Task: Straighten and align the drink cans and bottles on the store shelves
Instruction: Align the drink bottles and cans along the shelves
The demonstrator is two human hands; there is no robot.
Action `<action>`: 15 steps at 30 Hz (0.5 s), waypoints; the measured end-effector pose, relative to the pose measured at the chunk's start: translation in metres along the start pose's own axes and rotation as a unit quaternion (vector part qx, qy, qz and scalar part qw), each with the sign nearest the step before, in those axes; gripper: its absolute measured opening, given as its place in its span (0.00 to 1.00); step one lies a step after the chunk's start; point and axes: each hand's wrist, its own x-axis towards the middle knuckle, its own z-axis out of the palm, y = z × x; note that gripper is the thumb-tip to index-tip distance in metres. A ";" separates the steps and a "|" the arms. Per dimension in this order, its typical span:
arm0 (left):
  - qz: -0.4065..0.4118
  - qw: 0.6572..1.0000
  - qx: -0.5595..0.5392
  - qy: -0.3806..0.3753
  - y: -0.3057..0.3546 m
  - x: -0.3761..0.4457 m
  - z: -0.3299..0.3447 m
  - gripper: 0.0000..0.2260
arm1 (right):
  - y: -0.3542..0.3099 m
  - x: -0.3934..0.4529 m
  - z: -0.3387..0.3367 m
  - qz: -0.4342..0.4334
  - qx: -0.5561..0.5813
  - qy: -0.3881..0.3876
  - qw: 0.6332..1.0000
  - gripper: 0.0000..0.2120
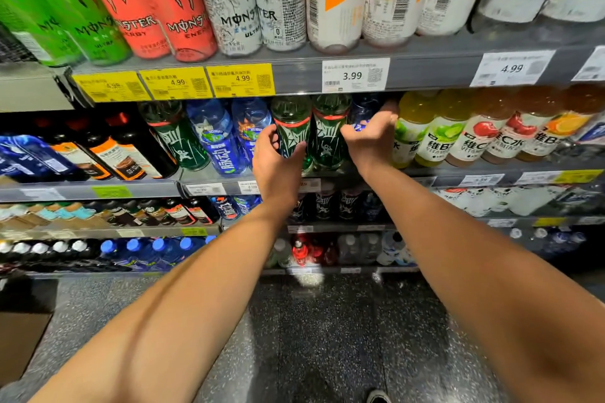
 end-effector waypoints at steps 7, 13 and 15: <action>-0.031 0.999 -0.014 -0.024 0.000 0.003 -0.003 0.24 | -0.001 -0.001 -0.006 -0.021 -0.013 0.062 0.998 0.26; -0.047 0.997 -0.029 -0.049 -0.003 0.005 -0.009 0.25 | -0.004 -0.014 -0.011 -0.038 0.048 0.055 0.997 0.23; -0.051 0.997 -0.030 -0.045 -0.004 0.004 -0.012 0.24 | -0.005 -0.024 -0.020 -0.054 0.055 0.045 0.996 0.23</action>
